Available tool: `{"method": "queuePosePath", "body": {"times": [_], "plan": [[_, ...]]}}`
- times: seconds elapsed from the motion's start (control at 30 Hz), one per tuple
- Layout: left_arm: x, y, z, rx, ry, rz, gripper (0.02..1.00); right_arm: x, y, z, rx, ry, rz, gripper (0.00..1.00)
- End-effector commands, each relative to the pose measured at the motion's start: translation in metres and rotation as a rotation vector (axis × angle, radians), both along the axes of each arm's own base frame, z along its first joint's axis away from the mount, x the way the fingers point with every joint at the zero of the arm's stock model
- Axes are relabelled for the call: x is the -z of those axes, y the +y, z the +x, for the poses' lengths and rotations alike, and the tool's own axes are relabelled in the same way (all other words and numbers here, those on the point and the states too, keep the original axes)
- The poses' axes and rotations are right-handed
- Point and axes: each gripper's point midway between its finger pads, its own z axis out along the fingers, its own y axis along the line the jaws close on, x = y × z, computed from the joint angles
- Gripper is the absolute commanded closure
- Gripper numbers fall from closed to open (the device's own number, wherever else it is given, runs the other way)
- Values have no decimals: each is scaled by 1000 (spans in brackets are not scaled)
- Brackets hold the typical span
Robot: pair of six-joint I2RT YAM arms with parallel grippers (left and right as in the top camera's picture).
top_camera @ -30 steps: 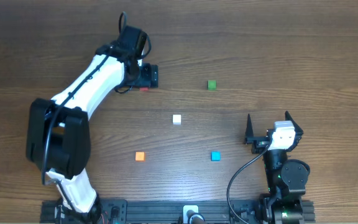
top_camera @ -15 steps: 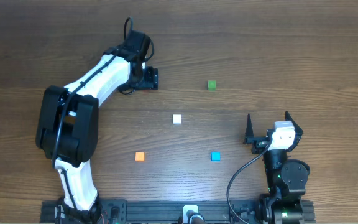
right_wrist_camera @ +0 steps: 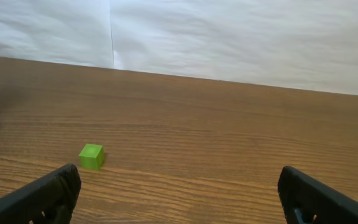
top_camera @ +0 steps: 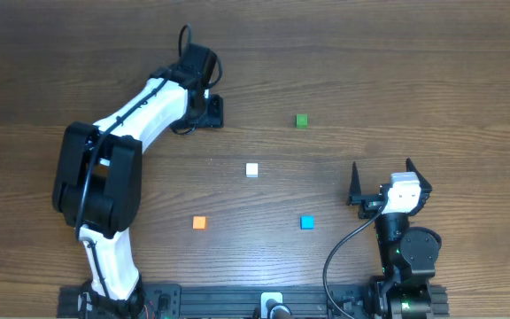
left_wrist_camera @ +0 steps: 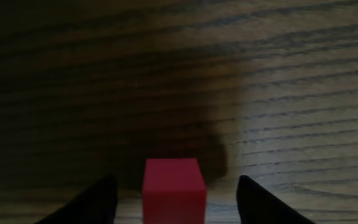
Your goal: Stack Cubes
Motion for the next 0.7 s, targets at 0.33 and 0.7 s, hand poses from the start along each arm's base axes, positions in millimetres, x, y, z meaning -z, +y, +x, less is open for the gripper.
{"method": "queuePosePath", "body": {"times": [0.33,0.7], "plan": [[17,-2,1,5,23,28,476,2,0,0,0,1,-4,9],[17,0,2,2,17,41,549,2,0,0,0,1,-4,7]]}}
